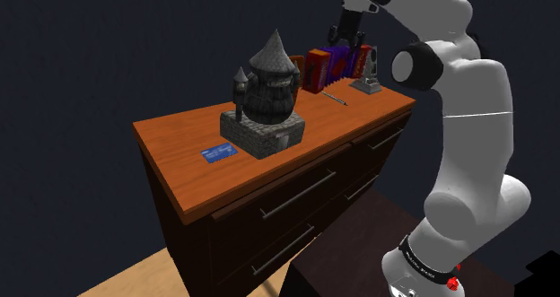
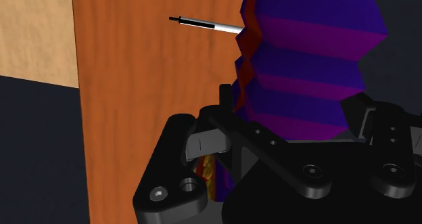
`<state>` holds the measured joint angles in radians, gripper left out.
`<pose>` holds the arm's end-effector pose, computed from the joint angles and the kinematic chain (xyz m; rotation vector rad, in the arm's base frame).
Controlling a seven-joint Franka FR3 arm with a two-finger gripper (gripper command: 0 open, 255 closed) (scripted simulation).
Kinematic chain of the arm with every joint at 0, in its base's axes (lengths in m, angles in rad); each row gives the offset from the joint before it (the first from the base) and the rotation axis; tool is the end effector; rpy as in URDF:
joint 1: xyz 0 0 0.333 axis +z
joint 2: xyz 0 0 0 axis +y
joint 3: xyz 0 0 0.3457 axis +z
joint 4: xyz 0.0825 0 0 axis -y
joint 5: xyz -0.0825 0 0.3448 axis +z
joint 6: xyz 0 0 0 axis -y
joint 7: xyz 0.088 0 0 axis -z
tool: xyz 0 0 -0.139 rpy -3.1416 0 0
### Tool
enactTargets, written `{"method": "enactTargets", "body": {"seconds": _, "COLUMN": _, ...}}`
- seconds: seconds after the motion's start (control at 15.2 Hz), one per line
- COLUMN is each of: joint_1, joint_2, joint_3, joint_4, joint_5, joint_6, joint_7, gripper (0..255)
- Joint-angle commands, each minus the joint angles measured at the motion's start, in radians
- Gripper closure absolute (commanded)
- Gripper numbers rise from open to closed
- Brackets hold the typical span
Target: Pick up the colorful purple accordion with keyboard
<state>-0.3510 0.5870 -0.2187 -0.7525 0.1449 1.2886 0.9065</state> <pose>0.5911 -0.2859 0.5954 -2.3880 2.0225 0.0701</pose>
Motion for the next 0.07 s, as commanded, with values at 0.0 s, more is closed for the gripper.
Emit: {"method": "enactTargets", "body": {"seconds": 0.0, "joint_1": -0.003, "joint_2": 0.007, "joint_3": 0.001, "joint_4": 0.028, "joint_5": 0.002, "joint_6": -0.016, "joint_7": 0.001, "gripper": 255}}
